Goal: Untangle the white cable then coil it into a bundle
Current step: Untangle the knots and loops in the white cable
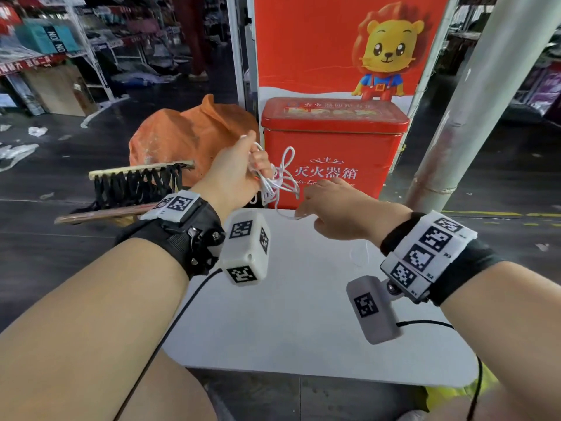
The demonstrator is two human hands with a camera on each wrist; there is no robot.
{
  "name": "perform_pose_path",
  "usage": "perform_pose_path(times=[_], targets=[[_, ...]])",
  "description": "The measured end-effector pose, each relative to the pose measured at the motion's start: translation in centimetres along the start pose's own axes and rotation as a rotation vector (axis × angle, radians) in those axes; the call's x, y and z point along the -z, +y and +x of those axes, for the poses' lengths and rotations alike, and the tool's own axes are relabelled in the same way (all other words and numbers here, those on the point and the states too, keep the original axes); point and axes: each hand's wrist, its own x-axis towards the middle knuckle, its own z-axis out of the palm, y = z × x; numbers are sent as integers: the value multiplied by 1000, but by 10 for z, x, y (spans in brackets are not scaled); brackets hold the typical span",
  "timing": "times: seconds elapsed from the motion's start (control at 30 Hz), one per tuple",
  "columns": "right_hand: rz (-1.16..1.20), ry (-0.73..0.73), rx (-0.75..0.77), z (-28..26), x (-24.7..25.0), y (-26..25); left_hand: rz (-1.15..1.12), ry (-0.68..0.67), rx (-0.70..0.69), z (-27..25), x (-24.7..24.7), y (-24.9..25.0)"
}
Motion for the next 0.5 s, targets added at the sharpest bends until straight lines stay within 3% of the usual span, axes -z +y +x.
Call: perform_pose_path(times=[0.13,0.27,0.4,0.5], targets=[[130,279,103,7,4,-8,145,33,31,-4,-10,-13],[169,397,159,4,1,-9,487,30,49,-11,-16,-22],[295,459,-25,3,5,-5,752,-69,87,-13,-17,-28],[443,424,-126,0,9,1,915,-98,134,-17,-16,-31]])
